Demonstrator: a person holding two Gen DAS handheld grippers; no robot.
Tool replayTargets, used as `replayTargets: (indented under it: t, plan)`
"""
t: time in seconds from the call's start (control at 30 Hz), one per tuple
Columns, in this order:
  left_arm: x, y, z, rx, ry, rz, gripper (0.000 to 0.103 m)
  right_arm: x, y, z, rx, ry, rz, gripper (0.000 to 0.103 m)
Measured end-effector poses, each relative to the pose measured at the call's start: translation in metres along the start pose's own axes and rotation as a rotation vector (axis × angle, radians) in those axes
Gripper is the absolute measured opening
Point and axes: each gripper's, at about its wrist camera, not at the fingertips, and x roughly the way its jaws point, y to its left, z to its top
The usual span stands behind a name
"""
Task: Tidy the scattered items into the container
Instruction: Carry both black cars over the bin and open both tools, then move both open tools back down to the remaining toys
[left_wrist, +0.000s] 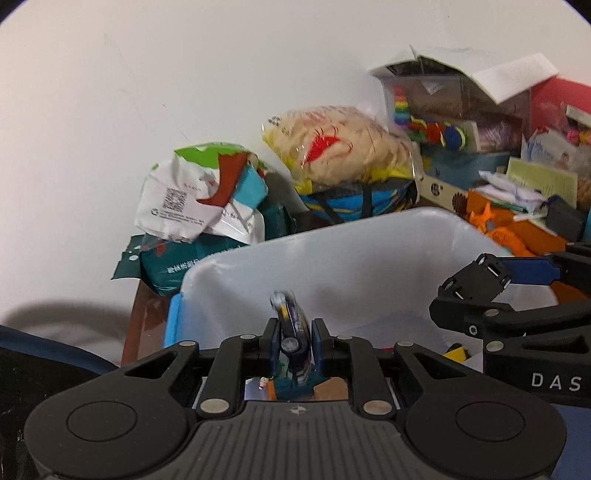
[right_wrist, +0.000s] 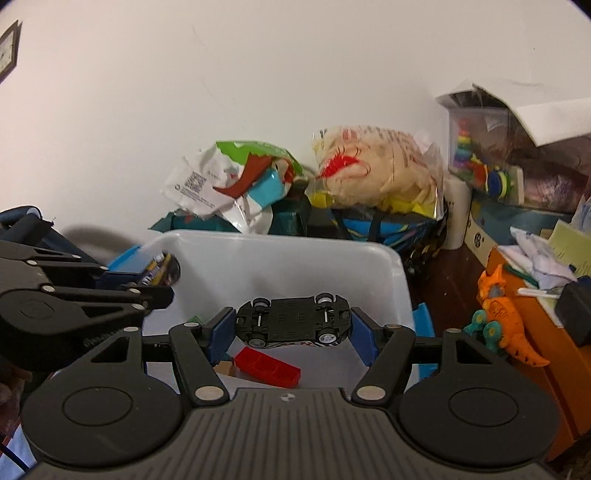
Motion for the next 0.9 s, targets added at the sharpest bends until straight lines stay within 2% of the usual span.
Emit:
replayTargets:
  t: [0.03,0.1,0.17,0.2,0.33,0.43,0.57,0.63,0.8,0.9]
  plan:
    - [0.002,0.001,0.0,0.0,0.001,-0.004,0.025,0.004,-0.001,0.0,0.006,0.012,-0.001,0.069]
    - [0.003,0.003,-0.001,-0.014,-0.006,-0.028,0.043,0.009,-0.003,-0.002,0.026,0.026,-0.005,0.071]
    - [0.002,0.003,-0.001,-0.02,-0.017,-0.027,0.057,0.009,-0.005,-0.004,0.037,0.023,-0.013,0.074]
    - [0.0,0.003,-0.001,-0.023,-0.025,-0.03,0.059,0.008,-0.005,-0.004,0.036,0.021,-0.016,0.075]
    - [-0.018,0.003,-0.001,-0.038,-0.063,-0.028,0.06,-0.002,-0.004,-0.003,0.028,0.001,-0.02,0.075]
    - [-0.037,0.003,-0.002,-0.033,-0.094,-0.015,0.069,-0.019,-0.004,-0.001,0.03,-0.035,-0.02,0.077]
    - [-0.068,0.002,-0.012,-0.017,-0.112,0.004,0.072,-0.052,-0.001,-0.003,0.026,-0.096,-0.004,0.083]
    - [-0.081,0.002,-0.022,-0.042,-0.092,0.0,0.075,-0.065,0.001,-0.007,0.016,-0.108,0.005,0.088]
    - [-0.105,0.0,-0.062,-0.112,-0.045,-0.02,0.077,-0.092,0.001,-0.03,0.014,-0.084,0.026,0.09]
    - [-0.104,-0.002,-0.084,-0.176,0.046,-0.072,0.077,-0.099,-0.001,-0.049,0.041,-0.036,0.034,0.09]
